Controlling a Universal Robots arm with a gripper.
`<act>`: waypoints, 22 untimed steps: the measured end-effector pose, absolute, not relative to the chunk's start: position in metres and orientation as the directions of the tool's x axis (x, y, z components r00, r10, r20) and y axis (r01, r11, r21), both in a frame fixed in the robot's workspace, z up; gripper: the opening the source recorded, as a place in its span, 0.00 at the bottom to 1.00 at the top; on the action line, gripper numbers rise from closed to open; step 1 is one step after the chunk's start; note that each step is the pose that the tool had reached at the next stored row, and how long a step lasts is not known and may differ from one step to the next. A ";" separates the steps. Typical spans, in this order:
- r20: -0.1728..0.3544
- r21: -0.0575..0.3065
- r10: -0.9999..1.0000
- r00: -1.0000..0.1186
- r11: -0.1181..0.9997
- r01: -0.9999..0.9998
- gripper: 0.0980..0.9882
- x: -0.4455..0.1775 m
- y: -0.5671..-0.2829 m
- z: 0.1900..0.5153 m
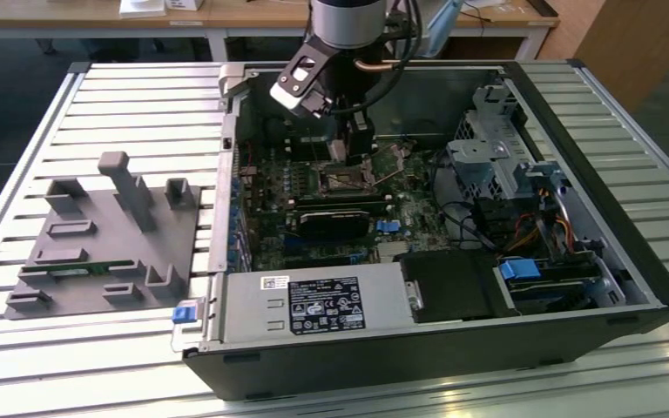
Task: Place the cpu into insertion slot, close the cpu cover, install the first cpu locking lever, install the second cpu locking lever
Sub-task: 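Place the cpu into insertion slot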
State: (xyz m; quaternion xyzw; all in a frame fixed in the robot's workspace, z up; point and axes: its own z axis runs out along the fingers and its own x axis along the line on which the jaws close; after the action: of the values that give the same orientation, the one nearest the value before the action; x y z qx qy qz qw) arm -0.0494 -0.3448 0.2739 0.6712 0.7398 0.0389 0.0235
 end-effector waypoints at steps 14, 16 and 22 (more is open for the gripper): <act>0.017 0.089 0.995 -0.098 0.096 0.991 0.49 -0.049 -0.345 0.267; 0.017 0.089 0.995 -0.098 0.096 0.991 0.49 -0.049 -0.345 0.267; 0.017 0.089 0.995 -0.098 0.096 0.991 0.49 -0.049 -0.345 0.266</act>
State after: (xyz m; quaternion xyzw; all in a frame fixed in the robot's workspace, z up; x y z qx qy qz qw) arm -0.0494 -0.3446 0.2661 0.6712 0.7398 0.0390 0.0236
